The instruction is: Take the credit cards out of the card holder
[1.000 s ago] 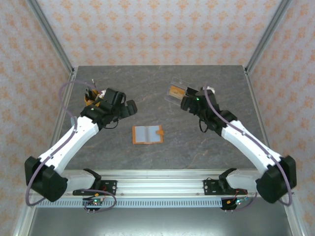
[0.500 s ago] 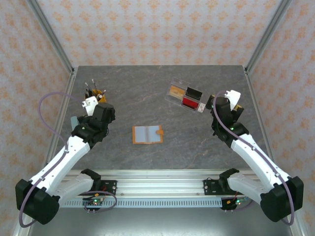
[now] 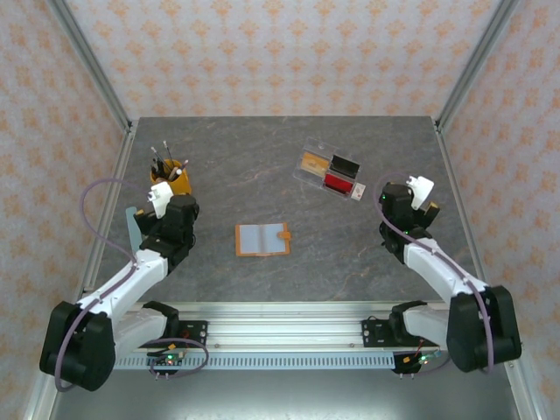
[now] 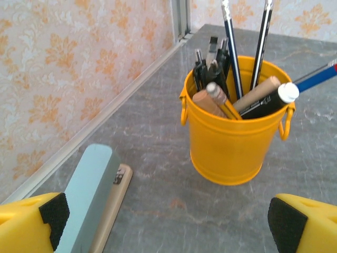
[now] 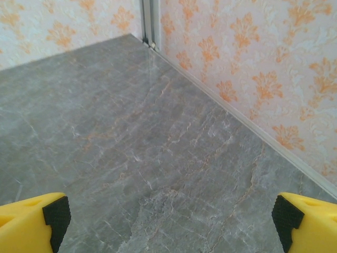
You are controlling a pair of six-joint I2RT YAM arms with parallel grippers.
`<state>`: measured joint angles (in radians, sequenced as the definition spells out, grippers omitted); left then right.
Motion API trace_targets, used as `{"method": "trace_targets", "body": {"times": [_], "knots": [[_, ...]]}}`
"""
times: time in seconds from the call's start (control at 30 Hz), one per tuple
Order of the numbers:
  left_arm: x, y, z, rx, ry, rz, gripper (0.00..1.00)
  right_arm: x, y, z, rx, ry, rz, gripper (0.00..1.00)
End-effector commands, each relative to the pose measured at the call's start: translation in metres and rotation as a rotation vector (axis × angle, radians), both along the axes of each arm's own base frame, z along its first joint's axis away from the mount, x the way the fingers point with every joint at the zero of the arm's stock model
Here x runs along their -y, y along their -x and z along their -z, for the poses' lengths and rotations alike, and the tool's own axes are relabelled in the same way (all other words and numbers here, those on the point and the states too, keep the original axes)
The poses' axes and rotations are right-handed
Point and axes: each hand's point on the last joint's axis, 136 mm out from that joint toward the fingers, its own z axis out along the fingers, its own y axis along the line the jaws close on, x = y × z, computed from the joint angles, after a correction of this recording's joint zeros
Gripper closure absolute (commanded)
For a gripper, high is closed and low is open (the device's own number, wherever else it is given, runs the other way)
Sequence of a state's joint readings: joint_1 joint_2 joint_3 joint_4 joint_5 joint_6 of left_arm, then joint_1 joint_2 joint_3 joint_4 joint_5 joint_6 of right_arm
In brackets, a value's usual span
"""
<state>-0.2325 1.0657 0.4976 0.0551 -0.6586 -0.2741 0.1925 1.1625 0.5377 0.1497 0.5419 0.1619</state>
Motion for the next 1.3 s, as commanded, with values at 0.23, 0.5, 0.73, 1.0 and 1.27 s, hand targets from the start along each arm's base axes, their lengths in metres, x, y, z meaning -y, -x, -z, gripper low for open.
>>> {"method": "trace_targets", "body": {"times": [0.23, 0.5, 0.73, 1.0, 1.27], "knots": [[-0.012, -0.026, 0.025, 0.035, -0.051, 0.071, 0.00, 0.004, -0.031, 0.033, 0.008, -0.006, -0.079, 0.00], [-0.003, -0.046, 0.027, 0.157, 0.061, 0.237, 0.00, -0.007, -0.048, 0.038, 0.041, -0.017, -0.223, 0.00], [0.016, -0.058, 0.034, 0.148, 0.067, 0.369, 0.00, -0.013, -0.050, 0.054, 0.070, -0.046, -0.279, 0.00], [0.023, -0.064, 0.048, 0.128, 0.065, 0.408, 0.00, -0.012, -0.048, 0.060, 0.081, -0.042, -0.275, 0.00], [0.033, -0.077, 0.058, 0.041, 0.001, 0.401, 0.00, -0.010, -0.052, 0.062, 0.058, -0.043, -0.262, 0.00]]}}
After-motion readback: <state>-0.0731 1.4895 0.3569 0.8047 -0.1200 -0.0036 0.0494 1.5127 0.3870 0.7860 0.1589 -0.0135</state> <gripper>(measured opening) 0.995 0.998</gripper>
